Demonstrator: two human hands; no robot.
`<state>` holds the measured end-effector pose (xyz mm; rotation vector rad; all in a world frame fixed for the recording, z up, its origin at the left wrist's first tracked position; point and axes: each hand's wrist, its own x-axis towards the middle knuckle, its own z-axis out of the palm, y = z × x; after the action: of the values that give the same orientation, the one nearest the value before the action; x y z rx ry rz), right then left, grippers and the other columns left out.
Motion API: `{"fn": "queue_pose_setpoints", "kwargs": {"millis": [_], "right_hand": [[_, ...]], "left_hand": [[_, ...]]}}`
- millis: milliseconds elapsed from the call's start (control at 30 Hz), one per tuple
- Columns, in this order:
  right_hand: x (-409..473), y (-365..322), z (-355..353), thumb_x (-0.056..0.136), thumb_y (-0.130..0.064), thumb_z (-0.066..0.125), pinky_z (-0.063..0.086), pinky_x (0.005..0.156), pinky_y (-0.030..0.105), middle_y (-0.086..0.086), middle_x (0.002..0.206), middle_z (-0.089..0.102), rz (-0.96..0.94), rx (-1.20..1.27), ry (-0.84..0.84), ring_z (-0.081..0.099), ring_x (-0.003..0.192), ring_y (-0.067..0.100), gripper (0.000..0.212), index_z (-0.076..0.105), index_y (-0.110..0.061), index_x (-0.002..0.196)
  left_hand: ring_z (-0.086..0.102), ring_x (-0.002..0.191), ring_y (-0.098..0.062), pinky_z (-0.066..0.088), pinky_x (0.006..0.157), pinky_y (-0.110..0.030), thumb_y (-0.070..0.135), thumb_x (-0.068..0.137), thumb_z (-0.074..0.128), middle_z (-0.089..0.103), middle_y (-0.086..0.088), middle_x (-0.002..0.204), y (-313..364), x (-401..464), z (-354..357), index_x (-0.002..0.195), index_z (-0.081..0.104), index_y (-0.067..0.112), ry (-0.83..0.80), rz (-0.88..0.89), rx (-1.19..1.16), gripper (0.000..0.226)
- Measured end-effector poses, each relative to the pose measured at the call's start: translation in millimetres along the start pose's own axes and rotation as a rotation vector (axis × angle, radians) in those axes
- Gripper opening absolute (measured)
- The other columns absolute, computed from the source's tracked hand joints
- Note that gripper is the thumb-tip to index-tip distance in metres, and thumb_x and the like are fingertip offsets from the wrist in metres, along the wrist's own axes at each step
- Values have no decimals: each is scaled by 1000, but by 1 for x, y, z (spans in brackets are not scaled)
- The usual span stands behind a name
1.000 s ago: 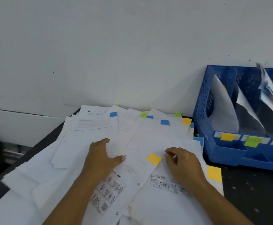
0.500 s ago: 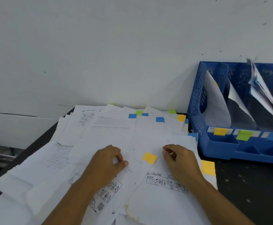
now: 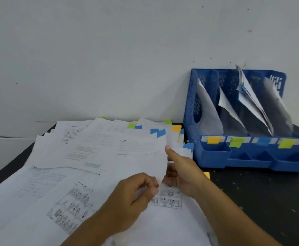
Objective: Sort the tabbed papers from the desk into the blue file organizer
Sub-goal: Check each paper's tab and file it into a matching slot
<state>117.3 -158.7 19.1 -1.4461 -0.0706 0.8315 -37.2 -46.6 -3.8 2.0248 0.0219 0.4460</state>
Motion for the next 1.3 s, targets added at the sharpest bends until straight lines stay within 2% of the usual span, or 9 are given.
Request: {"fn": "queue_pose_setpoints", "kwargs": {"millis": [100,200,333,467,633,833,933,1100,1300], "right_hand": [[3,-1,-10,100,-22,58,62,76,40,7,95,78,-76,-45,50,74,90,26,18,71,-10,105],[0,-9,-20,100,-18,57,61,77,36,3,96,77,-142,-128,23,73,93,23,17,73,-12,101],[-17,-28,-36,101,-20,56,58,82,32,0,101,77,-262,-194,-40,71,95,19,18,73,-14,106],[-36,-45,-54,100,-21,57,56,94,44,4,107,76,-343,-173,-80,69,105,27,19,73,-15,108],[-58,-64,-87,97,-17,59,50,100,56,10,107,75,-442,-60,26,66,109,36,18,72,-8,106],[-84,-88,-131,95,-21,62,56,77,36,1,98,77,-579,-143,205,72,96,23,16,73,-15,104],[-98,-104,-152,93,-21,65,58,79,38,2,100,77,-638,-156,230,74,92,21,18,73,-16,108],[-116,-138,-185,90,-20,67,59,62,33,3,88,77,-879,-36,426,73,79,22,10,76,-16,93],[-142,-189,-209,93,-19,67,55,64,24,-12,79,74,-1206,119,620,66,73,6,7,72,-22,91]], "left_hand": [[57,117,-1,43,90,-10,39,84,70,69,17,108,-3,-1,2,83,65,26,-62,22,76,13],[50,122,5,34,100,-10,57,73,70,63,24,116,-11,4,-5,95,64,35,149,-14,146,32],[49,123,-6,36,106,-30,32,82,74,51,24,125,-6,27,-23,119,51,39,471,-271,91,44],[58,116,-23,44,100,-42,29,81,75,56,5,128,15,59,-43,133,47,33,326,-543,-284,59],[72,90,-27,57,74,-38,5,85,65,74,-9,102,41,89,-42,118,60,18,327,-418,-622,36],[72,92,-24,53,80,-37,5,88,63,75,-8,100,72,125,-13,120,60,19,198,-227,-470,35],[72,90,-22,54,78,-36,6,88,65,75,-6,97,89,146,4,118,59,21,141,-175,-423,34],[71,84,-17,56,73,-30,18,90,66,76,-2,89,112,186,38,110,64,22,194,-127,-445,20],[68,85,-18,59,80,-37,25,95,60,70,-4,94,127,230,87,112,63,18,272,-165,-480,19]]}}
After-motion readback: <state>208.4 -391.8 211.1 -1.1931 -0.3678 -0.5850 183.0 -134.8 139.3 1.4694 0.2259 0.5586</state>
